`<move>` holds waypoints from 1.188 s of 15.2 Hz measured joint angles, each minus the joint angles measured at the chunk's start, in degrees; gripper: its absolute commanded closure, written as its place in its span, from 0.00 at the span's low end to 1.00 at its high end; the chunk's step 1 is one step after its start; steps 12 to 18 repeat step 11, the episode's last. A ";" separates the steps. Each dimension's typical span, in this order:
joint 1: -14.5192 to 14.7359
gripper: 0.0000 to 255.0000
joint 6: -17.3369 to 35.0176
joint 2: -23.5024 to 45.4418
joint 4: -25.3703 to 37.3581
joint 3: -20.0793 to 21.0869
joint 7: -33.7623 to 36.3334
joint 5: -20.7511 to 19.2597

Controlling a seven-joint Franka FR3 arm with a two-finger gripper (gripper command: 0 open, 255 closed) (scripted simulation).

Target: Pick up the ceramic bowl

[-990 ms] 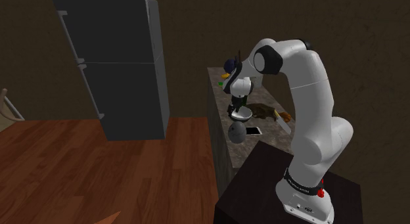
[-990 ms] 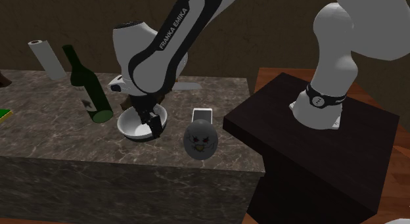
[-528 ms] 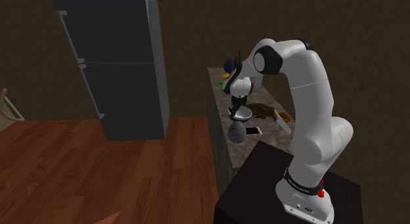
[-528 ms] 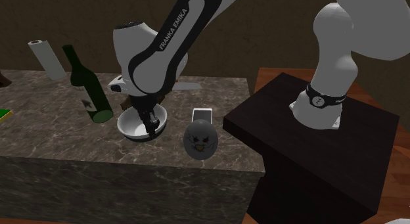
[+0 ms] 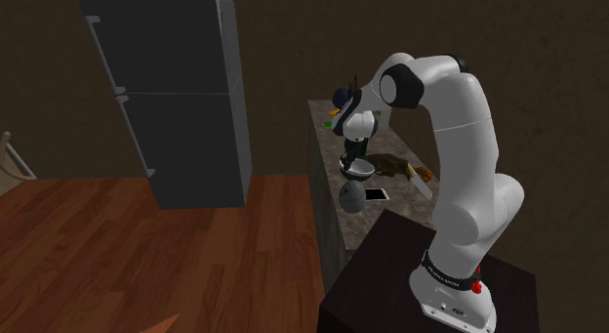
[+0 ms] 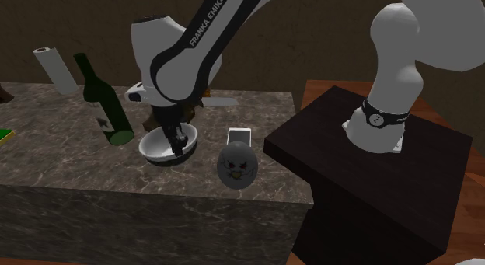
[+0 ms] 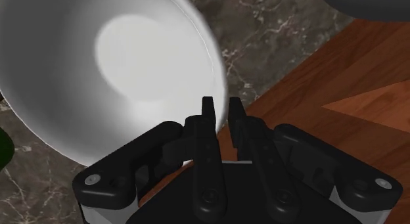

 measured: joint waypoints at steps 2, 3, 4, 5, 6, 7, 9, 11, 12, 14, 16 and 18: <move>0.34 1.00 -1.05 -1.05 0.03 -0.47 0.52 -0.63; 0.61 1.00 -1.50 -1.67 -0.09 -0.70 0.88 -0.96; 0.83 1.00 -2.09 -2.45 -0.26 -1.00 1.16 -1.36; 0.92 1.00 -2.58 -2.96 -0.26 -1.21 1.32 -1.64; 1.04 1.00 -3.15 -3.57 -0.30 -1.46 1.52 -1.98; 1.19 1.00 -3.61 -4.04 -0.27 -1.65 1.76 -2.27; 1.63 1.00 -4.61 -5.15 -0.31 -2.05 2.43 -2.95; 1.80 1.00 -5.49 -6.09 -0.31 -2.42 2.73 -3.49; 1.80 1.00 -5.49 -6.09 -0.31 -2.42 2.73 -3.49; 1.80 1.00 -5.49 -6.09 -0.31 -2.42 2.73 -3.49; 1.80 1.00 -5.49 -6.09 -0.31 -2.42 2.73 -3.49; 1.80 1.00 -5.49 -6.09 -0.31 -2.42 2.73 -3.49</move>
